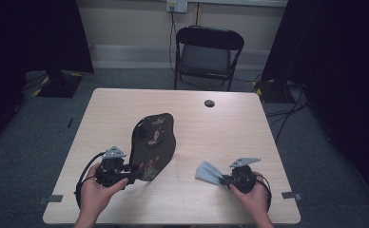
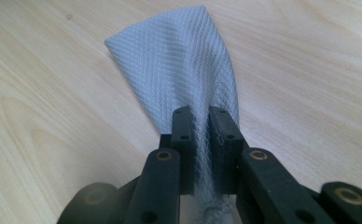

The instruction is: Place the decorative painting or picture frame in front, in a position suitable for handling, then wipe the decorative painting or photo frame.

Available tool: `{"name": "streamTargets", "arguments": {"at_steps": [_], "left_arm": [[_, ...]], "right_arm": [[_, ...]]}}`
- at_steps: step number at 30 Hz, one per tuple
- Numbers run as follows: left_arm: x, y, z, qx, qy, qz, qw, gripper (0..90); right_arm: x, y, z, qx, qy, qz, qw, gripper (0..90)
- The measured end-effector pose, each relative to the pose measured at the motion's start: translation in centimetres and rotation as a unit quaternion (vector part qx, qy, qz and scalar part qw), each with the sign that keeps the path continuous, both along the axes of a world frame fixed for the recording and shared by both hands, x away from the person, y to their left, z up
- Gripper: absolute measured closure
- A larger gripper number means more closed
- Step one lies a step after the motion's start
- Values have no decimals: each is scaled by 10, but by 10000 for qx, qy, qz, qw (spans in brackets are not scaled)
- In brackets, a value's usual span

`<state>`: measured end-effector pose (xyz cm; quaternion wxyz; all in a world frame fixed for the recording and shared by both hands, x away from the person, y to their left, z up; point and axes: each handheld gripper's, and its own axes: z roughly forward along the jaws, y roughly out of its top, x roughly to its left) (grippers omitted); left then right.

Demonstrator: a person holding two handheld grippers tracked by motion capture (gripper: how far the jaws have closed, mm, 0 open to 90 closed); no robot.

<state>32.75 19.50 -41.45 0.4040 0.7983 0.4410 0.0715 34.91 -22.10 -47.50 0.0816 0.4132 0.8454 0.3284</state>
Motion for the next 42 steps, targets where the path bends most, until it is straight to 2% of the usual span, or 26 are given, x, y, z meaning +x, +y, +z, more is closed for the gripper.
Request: {"name": "streamTargets", "arguments": {"at_steps": [7, 13, 22, 26, 31, 34, 35, 36, 37, 39, 40, 42], "left_arm": [[0, 1, 3, -4, -67, 40, 10000, 652], [0, 0, 6, 36, -89, 59, 9999, 692], [0, -3, 8, 93, -89, 89, 9999, 743], [0, -4, 9, 143, -37, 77, 9999, 766], [0, -5, 10, 188, -30, 45, 9998, 782], [-1, -5, 10, 199, -19, 33, 9998, 786], [-1, -6, 10, 197, -24, 5, 9998, 786], [-1, -6, 10, 197, -24, 5, 9998, 786], [-1, -6, 10, 198, -25, 5, 9998, 786], [-1, -5, 10, 199, -24, 6, 9998, 786], [-1, -5, 10, 196, -28, 6, 9998, 785], [-1, -5, 10, 200, -28, -8, 9998, 786]], "right_arm": [[1, 7, 9, 25, -41, 117, 9999, 822], [1, 11, 15, 43, -39, 121, 9999, 821], [1, 3, 23, 120, 16, 9, 9999, 821], [3, 5, 18, 49, 4, -68, 10000, 819], [1, 10, 10, -3, -27, 8, 10000, 806], [0, 11, 8, 114, -64, 198, 9997, 643], [-1, 11, 8, 58, -101, 221, 9997, 613], [-1, 11, 8, 58, -101, 221, 9997, 613], [-1, 11, 9, -42, -192, 301, 9994, 594], [0, 10, 9, -63, -150, 382, 9991, 565], [1, 10, 8, -272, -162, 451, 9985, 525], [2, 10, 7, -309, -138, 525, 9980, 512]]}}
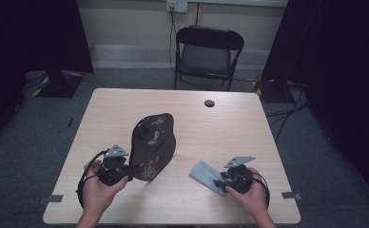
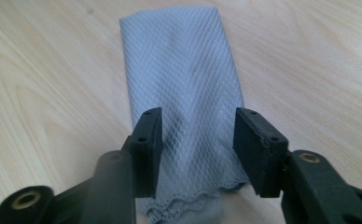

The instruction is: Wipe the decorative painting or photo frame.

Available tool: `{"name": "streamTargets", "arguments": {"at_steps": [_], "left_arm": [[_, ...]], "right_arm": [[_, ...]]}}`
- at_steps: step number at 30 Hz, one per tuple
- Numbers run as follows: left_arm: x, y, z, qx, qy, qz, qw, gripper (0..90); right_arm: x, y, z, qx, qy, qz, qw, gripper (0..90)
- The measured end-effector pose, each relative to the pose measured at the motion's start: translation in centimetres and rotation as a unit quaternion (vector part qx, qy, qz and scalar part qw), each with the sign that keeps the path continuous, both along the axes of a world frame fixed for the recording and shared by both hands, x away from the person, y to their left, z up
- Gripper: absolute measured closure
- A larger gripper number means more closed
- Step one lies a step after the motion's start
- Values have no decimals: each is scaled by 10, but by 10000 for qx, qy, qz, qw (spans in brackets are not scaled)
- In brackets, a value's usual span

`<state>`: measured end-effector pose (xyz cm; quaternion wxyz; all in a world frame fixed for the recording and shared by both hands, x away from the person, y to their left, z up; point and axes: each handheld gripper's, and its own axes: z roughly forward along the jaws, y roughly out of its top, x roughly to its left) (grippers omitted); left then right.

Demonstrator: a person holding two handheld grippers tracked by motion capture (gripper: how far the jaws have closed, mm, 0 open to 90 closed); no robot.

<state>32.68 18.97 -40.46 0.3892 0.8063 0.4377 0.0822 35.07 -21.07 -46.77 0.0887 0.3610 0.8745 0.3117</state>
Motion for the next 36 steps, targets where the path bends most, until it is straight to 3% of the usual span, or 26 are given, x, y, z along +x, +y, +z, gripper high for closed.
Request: {"name": "streamTargets", "arguments": {"at_steps": [1, 4, 10, 13, 14, 17, 22, 28, 36], "left_arm": [[0, 0, 0, 3, -2, -6, 10000, 785], [0, 0, 0, 6, -8, 0, 10000, 785], [0, 0, 0, 12, 16, -14, 10000, 785], [0, 0, 0, 15, 13, -20, 10000, 785], [0, 0, 0, 5, -8, -8, 10000, 785], [0, 0, 0, 10, -17, -15, 10000, 784], [-1, 0, 0, 32, -44, -10, 10000, 783], [0, -1, 0, 40, -38, -10, 10000, 783], [0, 0, 1, 65, 24, -27, 10000, 786]], "right_arm": [[1, 0, -1, -5, 88, 52, 9999, 495], [-1, 2, -7, -4, 72, 37, 10000, 461], [-2, 2, -10, 18, -41, -23, 10000, 494], [-1, 3, -8, -78, 27, 32, 10000, 556], [-1, 7, -5, -151, 165, 100, 9997, 651], [0, 13, -2, -275, 354, 64, 9990, 741], [2, 15, -1, -178, 642, -62, 9978, 814], [-2, 19, 0, -287, 544, -198, 9979, 830], [-4, 17, 5, -28, 552, -293, 9980, 835]]}}
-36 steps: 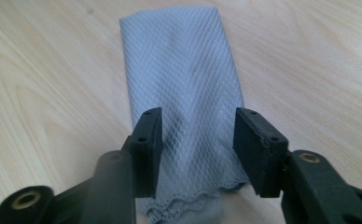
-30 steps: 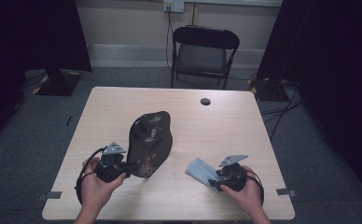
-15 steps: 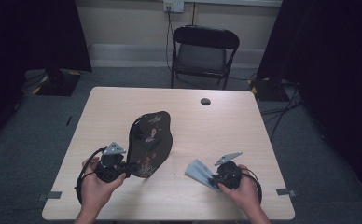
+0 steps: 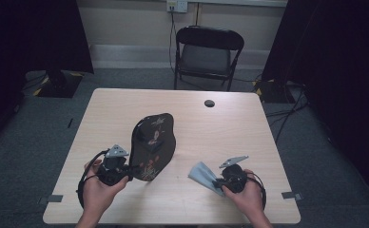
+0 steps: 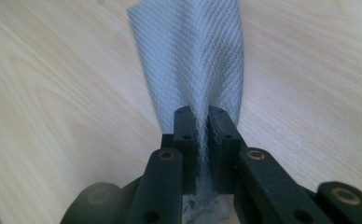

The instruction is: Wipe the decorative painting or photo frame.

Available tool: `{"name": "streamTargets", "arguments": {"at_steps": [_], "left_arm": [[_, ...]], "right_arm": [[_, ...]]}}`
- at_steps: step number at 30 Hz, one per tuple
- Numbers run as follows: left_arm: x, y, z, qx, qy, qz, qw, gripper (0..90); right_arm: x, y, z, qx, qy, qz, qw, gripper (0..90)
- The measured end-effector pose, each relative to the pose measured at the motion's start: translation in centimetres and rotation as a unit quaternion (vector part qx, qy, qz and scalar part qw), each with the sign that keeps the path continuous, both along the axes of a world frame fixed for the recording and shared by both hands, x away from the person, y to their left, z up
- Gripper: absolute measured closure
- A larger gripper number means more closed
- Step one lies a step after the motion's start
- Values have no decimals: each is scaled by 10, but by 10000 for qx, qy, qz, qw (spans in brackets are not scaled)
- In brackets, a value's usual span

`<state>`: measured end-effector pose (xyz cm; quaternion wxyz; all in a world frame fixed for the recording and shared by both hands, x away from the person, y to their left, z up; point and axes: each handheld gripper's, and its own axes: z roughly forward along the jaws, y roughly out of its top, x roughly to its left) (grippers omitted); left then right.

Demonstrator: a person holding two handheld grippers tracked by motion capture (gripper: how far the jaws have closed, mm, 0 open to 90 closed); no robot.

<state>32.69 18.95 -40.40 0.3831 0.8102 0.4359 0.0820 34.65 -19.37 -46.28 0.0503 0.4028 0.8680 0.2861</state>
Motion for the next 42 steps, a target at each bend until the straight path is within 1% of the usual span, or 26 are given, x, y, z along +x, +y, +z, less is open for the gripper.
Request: {"name": "streamTargets", "arguments": {"at_steps": [3, 4, 5, 8, 11, 18, 22, 26, 27, 30, 32, 34, 36, 39, 40, 42], "left_arm": [[0, 0, 0, -20, 8, 15, 10000, 787], [0, 0, 0, -17, 14, 10, 10000, 787], [0, 0, 0, -17, 14, 10, 10000, 787], [0, 0, 0, -17, 8, -4, 10000, 788], [0, 0, 0, -24, 13, -18, 10000, 787], [0, 0, 0, -27, 23, -23, 10000, 787], [1, 0, 0, -24, 33, -26, 10000, 787], [1, 0, 0, -18, 36, -38, 10000, 787], [1, 0, 0, -15, 36, -39, 10000, 787], [1, 0, 0, 10, 34, -53, 10000, 788], [1, 0, 0, 8, 33, -66, 10000, 788], [2, 1, 0, -19, 36, -70, 10000, 787], [2, 1, 0, -8, 46, -91, 9999, 788], [2, 1, 1, 13, 74, -114, 9999, 788], [2, 1, 1, 19, 74, -116, 9999, 788], [2, 1, 1, 26, 77, -120, 9999, 789]], "right_arm": [[1, 2, 11, 158, -81, 1, 9998, 835], [3, 4, 21, 279, -151, 4, 9995, 835], [3, 4, 21, 279, -151, 4, 9995, 835], [6, 7, 37, 448, -271, 15, 9986, 835], [11, 13, 53, 597, -324, 61, 9977, 835], [23, 34, 93, 471, -600, 260, 9967, 835], [30, 43, 116, 569, -739, 331, 9951, 835], [38, 53, 137, 457, -930, 388, 9939, 835], [41, 56, 146, 478, -1018, 397, 9929, 835], [43, 61, 160, 638, -1130, 376, 9908, 835], [45, 66, 169, 656, -1220, 388, 9896, 834], [47, 73, 173, 647, -1255, 428, 9891, 835], [48, 78, 172, 594, -1272, 455, 9891, 834], [49, 86, 167, 520, -1261, 522, 9893, 834], [49, 89, 164, 445, -1278, 536, 9893, 834], [49, 92, 157, 444, -1225, 557, 9899, 834]]}}
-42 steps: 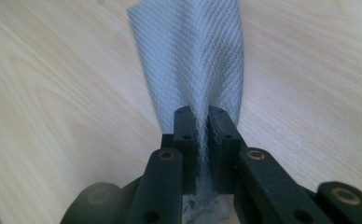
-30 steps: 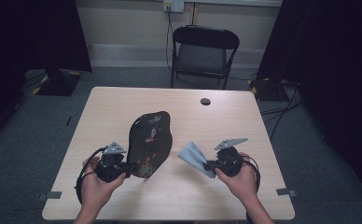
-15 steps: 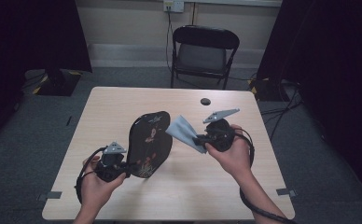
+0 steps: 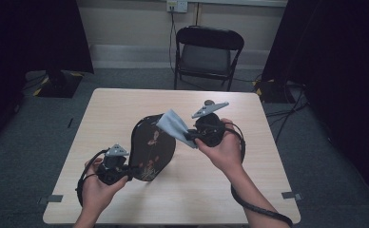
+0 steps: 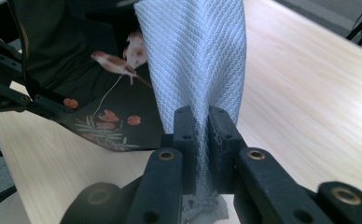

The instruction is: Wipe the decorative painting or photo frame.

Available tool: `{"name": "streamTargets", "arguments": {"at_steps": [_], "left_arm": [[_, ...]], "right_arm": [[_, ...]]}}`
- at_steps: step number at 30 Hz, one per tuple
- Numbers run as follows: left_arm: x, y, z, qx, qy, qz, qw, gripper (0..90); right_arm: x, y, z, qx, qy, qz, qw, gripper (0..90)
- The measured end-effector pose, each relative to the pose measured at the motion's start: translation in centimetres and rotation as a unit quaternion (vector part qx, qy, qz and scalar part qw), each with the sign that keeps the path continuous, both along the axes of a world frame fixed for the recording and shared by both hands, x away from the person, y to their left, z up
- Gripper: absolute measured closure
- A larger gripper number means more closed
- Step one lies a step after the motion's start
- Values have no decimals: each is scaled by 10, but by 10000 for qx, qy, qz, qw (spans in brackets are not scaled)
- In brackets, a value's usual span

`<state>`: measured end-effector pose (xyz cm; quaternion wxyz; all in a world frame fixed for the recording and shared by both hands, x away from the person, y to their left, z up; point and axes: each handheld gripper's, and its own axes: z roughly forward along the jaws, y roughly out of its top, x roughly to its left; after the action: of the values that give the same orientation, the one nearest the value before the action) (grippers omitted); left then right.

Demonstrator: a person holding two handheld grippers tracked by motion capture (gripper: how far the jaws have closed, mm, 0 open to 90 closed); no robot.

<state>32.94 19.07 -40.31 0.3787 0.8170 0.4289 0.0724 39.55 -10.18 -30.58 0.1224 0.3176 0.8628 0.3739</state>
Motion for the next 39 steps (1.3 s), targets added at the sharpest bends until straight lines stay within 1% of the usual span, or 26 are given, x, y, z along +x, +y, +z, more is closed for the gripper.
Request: {"name": "streamTargets", "arguments": {"at_steps": [3, 6, 8, 14, 21, 25, 29, 31, 34, 39], "left_arm": [[0, -1, 0, 10, -4, 9, 10000, 789], [0, -1, 1, 34, 6, -8, 10000, 789], [0, -1, 1, 29, 9, -7, 10000, 789], [0, -1, 1, 32, 13, -9, 10000, 789], [0, 0, 1, 32, 21, -8, 10000, 789], [0, 0, 1, 43, 24, -21, 10000, 789], [0, 0, 1, 39, 25, -18, 10000, 789], [0, 0, 1, 40, 25, -19, 10000, 789], [1, 0, 1, 38, 39, -29, 10000, 789], [0, 0, 1, 23, 27, 1, 10000, 789]], "right_arm": [[1, 1, -10, 55, 96, 6, 9999, 834], [4, 0, -21, 9, 177, -24, 9998, 834], [5, -1, -31, -17, 237, -44, 9997, 834], [6, -4, -48, -50, 364, -85, 9993, 833], [4, -4, -71, -185, 495, -107, 9985, 833], [3, -4, -87, -222, 636, -123, 9977, 833], [2, -1, -106, -276, 801, -108, 9963, 833], [0, 1, -117, -321, 887, -84, 9955, 833], [-2, 4, -132, -459, 1025, -65, 9937, 833], [-4, 5, -147, -538, 1140, -65, 9920, 833]]}}
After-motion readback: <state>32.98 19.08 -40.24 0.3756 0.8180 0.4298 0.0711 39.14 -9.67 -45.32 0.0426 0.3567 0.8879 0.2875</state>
